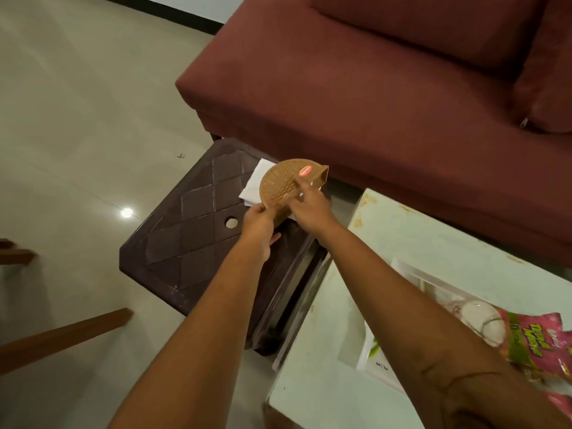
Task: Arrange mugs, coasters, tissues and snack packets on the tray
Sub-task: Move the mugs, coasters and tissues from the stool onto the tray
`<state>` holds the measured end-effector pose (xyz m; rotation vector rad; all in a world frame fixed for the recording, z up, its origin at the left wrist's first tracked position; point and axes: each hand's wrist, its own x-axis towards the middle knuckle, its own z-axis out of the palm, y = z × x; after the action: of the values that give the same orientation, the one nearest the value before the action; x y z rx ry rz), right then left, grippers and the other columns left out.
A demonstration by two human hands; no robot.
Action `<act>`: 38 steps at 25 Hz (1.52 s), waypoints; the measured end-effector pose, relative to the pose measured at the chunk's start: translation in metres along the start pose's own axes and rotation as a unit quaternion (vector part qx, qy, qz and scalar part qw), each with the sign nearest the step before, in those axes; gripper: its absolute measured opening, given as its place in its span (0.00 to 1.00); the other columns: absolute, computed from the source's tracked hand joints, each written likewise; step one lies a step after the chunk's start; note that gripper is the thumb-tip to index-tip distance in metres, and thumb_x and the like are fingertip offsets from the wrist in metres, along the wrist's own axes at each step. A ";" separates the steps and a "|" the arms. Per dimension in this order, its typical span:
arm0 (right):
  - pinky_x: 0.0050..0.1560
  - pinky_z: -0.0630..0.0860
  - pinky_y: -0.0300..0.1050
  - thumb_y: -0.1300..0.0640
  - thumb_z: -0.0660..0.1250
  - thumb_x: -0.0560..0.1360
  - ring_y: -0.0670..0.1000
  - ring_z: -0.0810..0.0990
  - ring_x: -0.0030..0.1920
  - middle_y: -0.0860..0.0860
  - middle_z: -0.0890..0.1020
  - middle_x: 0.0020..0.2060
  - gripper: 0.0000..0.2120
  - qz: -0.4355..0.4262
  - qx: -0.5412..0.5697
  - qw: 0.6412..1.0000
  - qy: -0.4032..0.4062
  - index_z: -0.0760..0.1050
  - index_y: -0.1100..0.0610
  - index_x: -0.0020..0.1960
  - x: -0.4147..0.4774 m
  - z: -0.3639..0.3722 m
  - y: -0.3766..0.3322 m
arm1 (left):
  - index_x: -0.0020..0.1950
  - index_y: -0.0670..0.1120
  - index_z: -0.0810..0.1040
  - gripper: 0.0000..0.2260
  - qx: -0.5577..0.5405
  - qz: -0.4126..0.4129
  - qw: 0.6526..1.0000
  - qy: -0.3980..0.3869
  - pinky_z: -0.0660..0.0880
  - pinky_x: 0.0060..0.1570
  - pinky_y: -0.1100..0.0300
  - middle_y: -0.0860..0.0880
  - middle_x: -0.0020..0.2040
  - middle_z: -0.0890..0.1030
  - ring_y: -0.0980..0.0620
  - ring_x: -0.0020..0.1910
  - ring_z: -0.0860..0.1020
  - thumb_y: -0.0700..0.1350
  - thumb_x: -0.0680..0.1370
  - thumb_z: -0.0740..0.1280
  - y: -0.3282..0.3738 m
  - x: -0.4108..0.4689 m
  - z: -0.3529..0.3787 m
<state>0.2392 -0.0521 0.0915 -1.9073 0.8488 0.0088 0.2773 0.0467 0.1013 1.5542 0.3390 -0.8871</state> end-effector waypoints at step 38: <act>0.51 0.69 0.42 0.68 0.57 0.74 0.49 0.73 0.46 0.58 0.78 0.57 0.37 0.268 0.133 0.921 0.250 0.49 0.45 0.76 -0.200 -0.035 0.202 | 0.66 0.60 0.71 0.14 0.421 0.273 0.828 -0.249 0.78 0.51 0.63 0.52 0.68 0.74 0.57 0.61 0.77 0.53 0.81 0.57 -0.278 -0.102 0.079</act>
<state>-0.0368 -0.0195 0.0206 -1.3840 1.6133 -0.2585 -0.0027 0.0569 -0.0219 1.9557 -0.9686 -0.9798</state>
